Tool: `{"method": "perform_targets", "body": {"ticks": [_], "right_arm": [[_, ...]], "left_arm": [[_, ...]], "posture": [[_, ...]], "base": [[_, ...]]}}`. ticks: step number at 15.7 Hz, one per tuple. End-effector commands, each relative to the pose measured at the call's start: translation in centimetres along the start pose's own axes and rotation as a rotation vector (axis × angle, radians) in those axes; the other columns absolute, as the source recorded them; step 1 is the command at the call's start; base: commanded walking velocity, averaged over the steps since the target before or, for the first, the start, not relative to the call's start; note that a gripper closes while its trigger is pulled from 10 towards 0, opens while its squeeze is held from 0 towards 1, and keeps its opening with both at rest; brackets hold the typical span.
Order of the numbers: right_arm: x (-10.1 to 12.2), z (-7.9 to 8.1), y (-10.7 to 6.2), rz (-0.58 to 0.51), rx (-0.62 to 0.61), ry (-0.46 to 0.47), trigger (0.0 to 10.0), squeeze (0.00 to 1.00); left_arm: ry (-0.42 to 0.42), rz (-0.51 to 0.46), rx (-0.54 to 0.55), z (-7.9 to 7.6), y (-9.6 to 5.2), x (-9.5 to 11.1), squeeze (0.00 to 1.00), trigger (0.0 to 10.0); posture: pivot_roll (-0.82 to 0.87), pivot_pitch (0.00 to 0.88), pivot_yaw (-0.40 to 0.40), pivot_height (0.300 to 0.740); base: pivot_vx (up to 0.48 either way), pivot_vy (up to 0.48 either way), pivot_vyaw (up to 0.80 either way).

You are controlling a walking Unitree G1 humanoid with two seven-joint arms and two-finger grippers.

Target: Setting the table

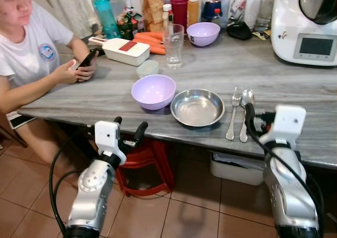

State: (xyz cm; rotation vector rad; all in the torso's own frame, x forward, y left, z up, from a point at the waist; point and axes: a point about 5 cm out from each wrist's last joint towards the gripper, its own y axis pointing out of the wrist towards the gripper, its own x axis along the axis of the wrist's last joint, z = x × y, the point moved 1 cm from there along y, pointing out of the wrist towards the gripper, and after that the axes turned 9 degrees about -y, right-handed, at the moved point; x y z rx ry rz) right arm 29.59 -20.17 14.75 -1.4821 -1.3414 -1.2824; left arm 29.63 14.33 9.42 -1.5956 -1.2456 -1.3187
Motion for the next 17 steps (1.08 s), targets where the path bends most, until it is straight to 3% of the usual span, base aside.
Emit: {"method": "perform_targets", "body": {"ticks": [1, 5, 6, 7, 9, 14, 17], "right_arm": [[0.8, 0.1, -1.0, -0.051, 0.004, -0.006, 10.0, 1.00], [0.2, -0.5, -3.3, -0.068, 0.030, -0.056, 10.0, 1.00], [0.1, -0.7, -3.5, -0.060, 0.023, -0.052, 10.0, 0.70], [-0.1, -0.9, -3.6, -0.048, 0.011, -0.038, 10.0, 0.00], [-0.6, -0.7, -4.0, -0.027, 0.016, -0.025, 10.0, 0.00], [-1.5, 0.2, -4.3, 0.012, 0.039, 0.006, 10.0, 0.00], [-1.7, 0.3, -4.3, 0.009, 0.048, 0.005, 10.0, 0.00]], "left_arm": [[0.042, 0.013, 0.056, 0.8, -0.8, -0.5, 0.00, 10.0], [0.063, 0.044, 0.180, 2.4, -2.1, -1.3, 0.00, 10.0], [0.056, 0.041, 0.177, 2.4, -2.1, -1.2, 0.00, 10.0], [0.052, 0.037, 0.173, 2.2, -2.0, -1.1, 0.00, 10.0], [0.041, 0.036, 0.174, 1.8, -1.8, -1.1, 0.00, 10.0], [0.033, 0.043, 0.173, 1.4, -1.9, -1.3, 0.00, 10.0], [0.031, 0.044, 0.173, 1.3, -1.9, -1.2, 0.00, 10.0]], "posture": [[-0.15, 0.000, 0.116, 0.740], [-0.15, 0.000, 0.128, 0.740], [-0.15, 0.000, 0.127, 0.740], [-0.15, 0.000, 0.127, 0.740], [-0.15, 0.000, 0.127, 0.740], [-0.14, 0.002, 0.125, 0.740], [-0.14, 0.000, 0.124, 0.740]], "base": [[0.000, 0.000, 0.00], [0.000, 0.000, 0.00], [0.000, 0.000, 0.00], [0.000, 0.000, 0.00], [0.000, 0.000, 0.00], [-0.158, 0.000, -0.79], [-0.289, 0.000, 0.00]]}}
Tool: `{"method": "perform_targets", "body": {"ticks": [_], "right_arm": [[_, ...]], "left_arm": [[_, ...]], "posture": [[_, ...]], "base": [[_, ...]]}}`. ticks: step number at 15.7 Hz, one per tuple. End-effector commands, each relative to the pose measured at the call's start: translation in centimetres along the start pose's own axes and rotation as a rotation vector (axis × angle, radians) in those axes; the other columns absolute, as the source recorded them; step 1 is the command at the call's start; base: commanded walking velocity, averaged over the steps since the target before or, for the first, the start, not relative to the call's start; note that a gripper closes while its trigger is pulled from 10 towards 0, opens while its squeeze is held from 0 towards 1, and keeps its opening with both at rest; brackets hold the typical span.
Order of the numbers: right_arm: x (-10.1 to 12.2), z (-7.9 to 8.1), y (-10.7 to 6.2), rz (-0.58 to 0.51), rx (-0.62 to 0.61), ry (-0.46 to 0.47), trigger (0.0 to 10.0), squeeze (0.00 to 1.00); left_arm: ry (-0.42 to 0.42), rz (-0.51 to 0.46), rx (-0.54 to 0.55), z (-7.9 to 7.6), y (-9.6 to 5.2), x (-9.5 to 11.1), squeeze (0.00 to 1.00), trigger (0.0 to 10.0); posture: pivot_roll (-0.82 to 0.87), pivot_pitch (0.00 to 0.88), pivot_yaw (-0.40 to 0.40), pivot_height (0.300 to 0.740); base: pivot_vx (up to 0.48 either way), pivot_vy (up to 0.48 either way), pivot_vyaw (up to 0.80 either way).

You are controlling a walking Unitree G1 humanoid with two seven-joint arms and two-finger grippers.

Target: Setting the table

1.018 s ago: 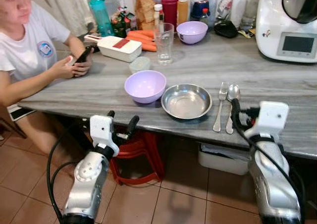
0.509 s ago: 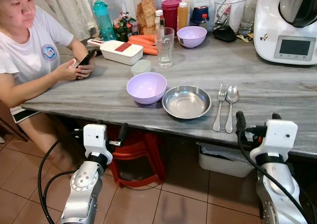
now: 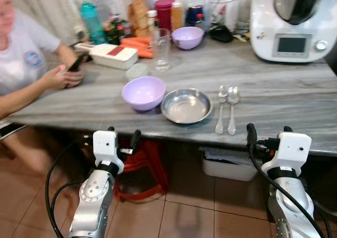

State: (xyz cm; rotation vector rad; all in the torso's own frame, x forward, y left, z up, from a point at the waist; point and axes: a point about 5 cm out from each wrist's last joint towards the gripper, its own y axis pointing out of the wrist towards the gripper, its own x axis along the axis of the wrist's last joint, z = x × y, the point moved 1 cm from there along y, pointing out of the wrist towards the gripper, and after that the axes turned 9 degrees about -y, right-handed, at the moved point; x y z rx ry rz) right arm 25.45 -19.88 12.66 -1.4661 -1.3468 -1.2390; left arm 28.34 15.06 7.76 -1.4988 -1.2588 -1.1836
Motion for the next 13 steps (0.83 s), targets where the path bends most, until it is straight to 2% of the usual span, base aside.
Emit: {"method": "perform_targets", "body": {"ticks": [1, 4, 8, 10, 11, 13], "right_arm": [[0.1, 0.5, 0.0, -0.009, 0.020, 0.012, 10.0, 0.00], [-0.1, 0.7, 0.2, 0.032, -0.001, 0.088, 10.0, 0.00], [-0.5, 0.4, 0.4, 0.045, -0.033, 0.042, 10.0, 0.00], [0.2, 1.1, 0.5, -0.008, 0.008, 0.007, 10.0, 0.00], [0.2, 1.5, 0.4, -0.009, 0.029, 0.019, 10.0, 0.00], [0.1, 1.4, 0.5, -0.005, 0.020, 0.011, 10.0, 0.00]], "left_arm": [[0.013, -0.001, 0.028, 0.6, -0.2, 0.2, 0.00, 10.0], [0.017, 0.003, 0.024, 0.5, -0.2, 0.2, 0.00, 10.0], [0.014, 0.006, 0.014, 0.2, 0.0, 0.2, 0.00, 10.0], [0.013, 0.008, 0.009, 0.1, 0.0, 0.1, 0.00, 10.0], [0.015, 0.009, 0.004, 0.0, 0.0, 0.1, 0.00, 10.0], [0.021, 0.004, -0.002, 0.0, 0.1, 0.1, 0.00, 10.0]], "posture": [[-0.14, 0.000, 0.124, 0.740], [-0.14, 0.002, 0.124, 0.740], [-0.14, 0.000, 0.124, 0.740], [-0.14, 0.000, 0.123, 0.740], [-0.14, 0.000, 0.119, 0.740], [-0.14, 0.000, 0.118, 0.740]], "base": [[-0.300, 0.000, 0.00], [-0.308, 0.000, 0.00], [-0.310, 0.000, 0.00], [-0.311, 0.000, 0.00], [-0.311, 0.000, 0.00], [-0.309, 0.000, 0.00]]}}
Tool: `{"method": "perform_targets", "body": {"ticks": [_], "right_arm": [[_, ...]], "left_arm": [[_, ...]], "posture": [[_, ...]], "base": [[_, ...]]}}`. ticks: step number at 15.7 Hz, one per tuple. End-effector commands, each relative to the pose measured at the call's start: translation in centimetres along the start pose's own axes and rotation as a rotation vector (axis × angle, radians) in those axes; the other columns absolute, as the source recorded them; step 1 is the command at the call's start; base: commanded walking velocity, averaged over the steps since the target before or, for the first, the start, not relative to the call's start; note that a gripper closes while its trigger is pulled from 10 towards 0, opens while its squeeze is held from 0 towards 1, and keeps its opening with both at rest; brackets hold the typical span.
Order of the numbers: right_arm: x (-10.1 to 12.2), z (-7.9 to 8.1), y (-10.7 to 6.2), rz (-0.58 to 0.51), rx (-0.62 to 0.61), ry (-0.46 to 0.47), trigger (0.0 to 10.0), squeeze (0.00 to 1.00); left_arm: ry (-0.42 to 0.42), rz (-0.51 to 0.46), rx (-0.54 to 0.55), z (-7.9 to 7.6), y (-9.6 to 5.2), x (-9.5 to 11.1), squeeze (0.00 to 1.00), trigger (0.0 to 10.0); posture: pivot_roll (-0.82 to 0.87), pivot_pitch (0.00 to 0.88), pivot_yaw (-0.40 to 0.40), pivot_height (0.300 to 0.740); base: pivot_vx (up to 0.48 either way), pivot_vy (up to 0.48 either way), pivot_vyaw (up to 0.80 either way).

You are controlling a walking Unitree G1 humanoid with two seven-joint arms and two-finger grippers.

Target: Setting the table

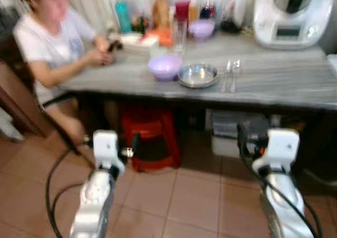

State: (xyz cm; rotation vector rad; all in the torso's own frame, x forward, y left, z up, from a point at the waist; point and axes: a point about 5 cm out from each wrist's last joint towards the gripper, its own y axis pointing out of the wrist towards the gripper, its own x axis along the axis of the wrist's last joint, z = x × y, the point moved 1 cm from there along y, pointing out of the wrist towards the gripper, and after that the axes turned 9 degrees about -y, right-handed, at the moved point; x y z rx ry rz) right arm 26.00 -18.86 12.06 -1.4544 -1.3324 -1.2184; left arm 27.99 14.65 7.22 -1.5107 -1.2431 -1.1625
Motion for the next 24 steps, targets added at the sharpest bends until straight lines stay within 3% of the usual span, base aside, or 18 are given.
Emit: {"method": "perform_targets", "body": {"ticks": [1, 4, 11, 13, 18, 24], "right_arm": [[0.5, 0.2, 0.1, -0.024, 0.005, 0.001, 10.0, 0.00], [0.4, 0.6, 0.0, -0.009, 0.060, 0.066, 10.0, 0.00], [0.3, 1.2, 0.0, -0.018, 0.075, 0.030, 10.0, 0.00], [0.4, 1.0, 0.1, -0.023, 0.065, 0.022, 10.0, 0.00], [0.4, 1.2, -0.1, -0.005, 0.095, 0.101, 10.0, 0.00], [0.1, 1.7, 0.0, -0.003, 0.099, 0.056, 10.0, 0.00]], "left_arm": [[0.025, -0.024, -0.010, 0.3, 0.4, 0.8, 0.00, 10.0], [0.018, -0.029, -0.039, 0.0, 0.6, 1.0, 0.00, 10.0], [0.001, -0.043, -0.098, -1.0, 0.9, 1.3, 0.00, 10.0], [-0.007, -0.044, -0.107, -1.1, 0.9, 1.3, 0.00, 10.0], [-0.011, -0.045, -0.111, -1.2, 1.0, 1.3, 0.00, 10.0], [-0.022, -0.036, -0.132, -1.6, 1.0, 1.2, 0.00, 10.0]], "posture": [[-0.14, 0.000, 0.118, 0.740], [-0.14, 0.000, 0.116, 0.740], [-0.15, 0.000, 0.120, 0.740], [-0.15, 0.000, 0.120, 0.740], [-0.15, 0.000, 0.122, 0.740], [-0.15, 0.001, 0.124, 0.740]], "base": [[-0.247, 0.000, 0.00], [0.000, 0.000, 0.00], [0.000, 0.000, 0.00], [0.000, -0.279, 0.00], [0.000, -0.301, 0.00], [0.000, -0.303, 0.00]]}}
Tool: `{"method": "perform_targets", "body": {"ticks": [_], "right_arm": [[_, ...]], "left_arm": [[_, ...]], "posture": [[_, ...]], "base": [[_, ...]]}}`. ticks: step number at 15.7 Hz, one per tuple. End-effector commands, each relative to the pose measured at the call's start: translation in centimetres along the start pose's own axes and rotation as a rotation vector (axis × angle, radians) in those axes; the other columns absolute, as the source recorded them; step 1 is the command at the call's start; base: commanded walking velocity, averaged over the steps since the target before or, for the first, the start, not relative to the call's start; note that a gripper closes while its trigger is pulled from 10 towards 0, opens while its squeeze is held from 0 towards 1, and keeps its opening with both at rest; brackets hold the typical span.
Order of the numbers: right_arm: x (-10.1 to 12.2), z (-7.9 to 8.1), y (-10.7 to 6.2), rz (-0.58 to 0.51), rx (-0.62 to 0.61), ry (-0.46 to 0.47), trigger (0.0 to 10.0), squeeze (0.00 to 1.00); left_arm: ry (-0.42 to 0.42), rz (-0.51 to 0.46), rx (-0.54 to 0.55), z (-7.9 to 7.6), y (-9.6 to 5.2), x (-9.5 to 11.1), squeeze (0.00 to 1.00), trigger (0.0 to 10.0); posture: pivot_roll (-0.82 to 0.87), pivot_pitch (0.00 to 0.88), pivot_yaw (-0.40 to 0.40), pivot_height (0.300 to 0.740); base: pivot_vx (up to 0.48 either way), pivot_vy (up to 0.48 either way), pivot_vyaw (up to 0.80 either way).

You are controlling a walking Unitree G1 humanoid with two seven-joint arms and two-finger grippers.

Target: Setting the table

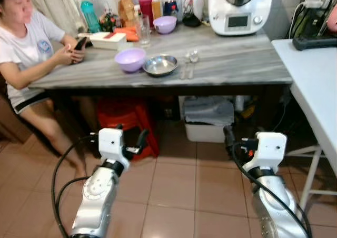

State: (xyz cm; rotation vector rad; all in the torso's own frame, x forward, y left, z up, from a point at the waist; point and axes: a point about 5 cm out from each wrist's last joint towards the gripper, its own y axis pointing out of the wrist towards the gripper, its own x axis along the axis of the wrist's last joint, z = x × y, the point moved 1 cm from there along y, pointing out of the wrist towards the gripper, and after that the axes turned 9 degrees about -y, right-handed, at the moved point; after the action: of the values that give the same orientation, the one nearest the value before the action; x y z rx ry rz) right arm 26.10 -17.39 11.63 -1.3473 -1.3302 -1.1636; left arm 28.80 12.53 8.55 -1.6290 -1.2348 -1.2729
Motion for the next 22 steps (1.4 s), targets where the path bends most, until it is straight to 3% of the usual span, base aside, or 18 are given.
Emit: {"method": "perform_targets", "body": {"ticks": [1, 5, 22], "right_arm": [[0.3, 0.1, 0.2, -0.014, -0.001, -0.002, 10.0, 0.00], [0.2, -0.5, 0.4, 0.005, -0.026, 0.052, 10.0, 0.00], [1.4, -1.6, 0.9, -0.049, -0.118, 0.006, 10.0, 0.00]], "left_arm": [[0.016, -0.002, 0.011, 0.7, -0.2, 0.3, 0.00, 10.0], [0.014, -0.004, 0.004, 0.5, 0.0, 0.4, 0.00, 10.0], [0.000, 0.001, -0.025, 0.1, -0.1, 0.3, 0.00, 10.0]], "posture": [[-0.15, 0.001, 0.124, 0.740], [-0.14, 0.001, 0.126, 0.740], [-0.14, 0.000, 0.122, 0.740]], "base": [[0.000, -0.300, 0.00], [0.000, -0.301, 0.00], [0.000, -0.301, -0.13]]}}
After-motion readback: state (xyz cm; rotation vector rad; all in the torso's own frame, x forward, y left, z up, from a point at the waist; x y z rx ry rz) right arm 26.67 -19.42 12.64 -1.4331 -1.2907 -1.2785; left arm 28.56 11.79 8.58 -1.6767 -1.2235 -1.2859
